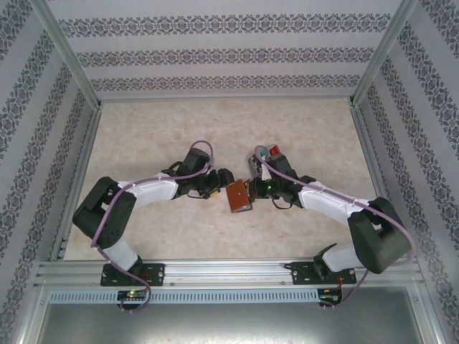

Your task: Put the credit cards into the card holder

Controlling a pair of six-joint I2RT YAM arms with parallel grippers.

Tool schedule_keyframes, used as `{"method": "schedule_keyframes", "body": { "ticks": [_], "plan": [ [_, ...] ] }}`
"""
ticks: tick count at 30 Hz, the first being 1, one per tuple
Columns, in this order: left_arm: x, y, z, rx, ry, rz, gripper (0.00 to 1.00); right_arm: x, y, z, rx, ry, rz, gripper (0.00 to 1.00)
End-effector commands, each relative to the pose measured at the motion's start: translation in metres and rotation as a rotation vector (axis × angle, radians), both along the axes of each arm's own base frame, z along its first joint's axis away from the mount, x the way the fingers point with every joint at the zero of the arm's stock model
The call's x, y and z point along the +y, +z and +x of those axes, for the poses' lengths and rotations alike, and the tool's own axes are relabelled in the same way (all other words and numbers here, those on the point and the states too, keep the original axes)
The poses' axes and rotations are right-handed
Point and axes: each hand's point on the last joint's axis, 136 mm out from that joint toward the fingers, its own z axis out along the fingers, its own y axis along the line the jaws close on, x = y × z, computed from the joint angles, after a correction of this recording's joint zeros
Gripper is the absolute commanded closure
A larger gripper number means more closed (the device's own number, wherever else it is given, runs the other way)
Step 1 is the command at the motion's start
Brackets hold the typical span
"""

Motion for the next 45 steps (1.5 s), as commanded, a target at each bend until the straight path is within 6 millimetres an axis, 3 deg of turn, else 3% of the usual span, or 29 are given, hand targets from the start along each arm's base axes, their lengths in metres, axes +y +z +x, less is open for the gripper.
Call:
{"method": "schedule_keyframes", "body": {
  "ticks": [1, 7, 13, 19, 34, 38, 45],
  "plan": [
    [-0.001, 0.011, -0.003, -0.018, -0.030, 0.029, 0.23, 0.018, 0.022, 0.006, -0.028, -0.008, 0.112, 1.00],
    [0.001, 0.020, 0.000, -0.038, 0.007, 0.009, 0.12, 0.029, 0.040, 0.007, -0.034, -0.012, 0.219, 1.00],
    [0.000, 0.015, 0.001, 0.011, 0.035, 0.016, 0.12, 0.037, 0.031, 0.004, 0.021, -0.008, 0.278, 1.00],
    [0.000, 0.004, -0.002, 0.047, 0.050, 0.008, 0.27, 0.046, 0.023, 0.005, 0.086, -0.015, 0.352, 1.00],
    [0.012, -0.022, -0.012, 0.114, 0.066, 0.073, 0.43, 0.061, 0.021, 0.013, 0.163, -0.016, 0.497, 1.00],
    [0.015, -0.021, -0.012, 0.112, 0.074, 0.077, 0.47, 0.062, 0.022, 0.014, 0.178, -0.015, 0.539, 1.00],
    [0.018, -0.021, -0.011, 0.103, 0.084, 0.076, 0.72, 0.066, 0.022, 0.017, 0.196, -0.014, 0.587, 1.00]
  ]
}}
